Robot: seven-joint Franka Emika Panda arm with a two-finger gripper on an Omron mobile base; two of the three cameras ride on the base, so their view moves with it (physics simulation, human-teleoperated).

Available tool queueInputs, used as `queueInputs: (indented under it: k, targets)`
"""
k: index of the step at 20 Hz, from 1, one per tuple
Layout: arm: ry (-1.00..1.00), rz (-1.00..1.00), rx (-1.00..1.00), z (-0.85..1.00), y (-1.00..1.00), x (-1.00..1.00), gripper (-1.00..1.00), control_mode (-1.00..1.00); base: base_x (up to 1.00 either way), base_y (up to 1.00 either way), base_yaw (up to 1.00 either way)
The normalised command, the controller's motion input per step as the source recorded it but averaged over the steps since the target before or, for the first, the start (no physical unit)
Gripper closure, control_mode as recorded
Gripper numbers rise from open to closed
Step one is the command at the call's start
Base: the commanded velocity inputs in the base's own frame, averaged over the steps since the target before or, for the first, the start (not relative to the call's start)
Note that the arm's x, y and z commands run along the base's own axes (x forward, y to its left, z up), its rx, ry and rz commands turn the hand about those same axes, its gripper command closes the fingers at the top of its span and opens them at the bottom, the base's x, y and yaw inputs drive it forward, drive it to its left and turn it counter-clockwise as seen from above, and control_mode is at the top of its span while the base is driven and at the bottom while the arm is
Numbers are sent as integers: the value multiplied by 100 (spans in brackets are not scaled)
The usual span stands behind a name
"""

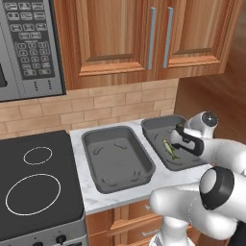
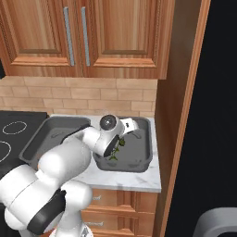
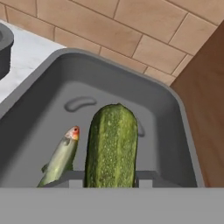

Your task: Place one squash and one fish in each tupperware on the nearby counter, to pack two identical lunches.

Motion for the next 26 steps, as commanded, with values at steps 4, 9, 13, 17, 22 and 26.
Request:
queueInputs:
  k: [4, 9, 13, 17, 22, 26]
  targets:
    - [0, 0, 0, -19, -13, 24, 100, -100, 0, 0, 0]
    - [0, 0, 0, -20, -7, 25, 100, -100, 0, 0, 0]
    - [0, 0, 0, -6, 0, 33, -100, -100, 0, 0, 0]
    - [1, 0, 0, 0, -5, 23, -100, -100, 0, 0, 0]
    - [2, 0, 0, 0, -9, 7, -100, -100, 0, 0, 0]
    - [2, -3, 0, 8, 0, -25, -100, -100, 0, 0, 0]
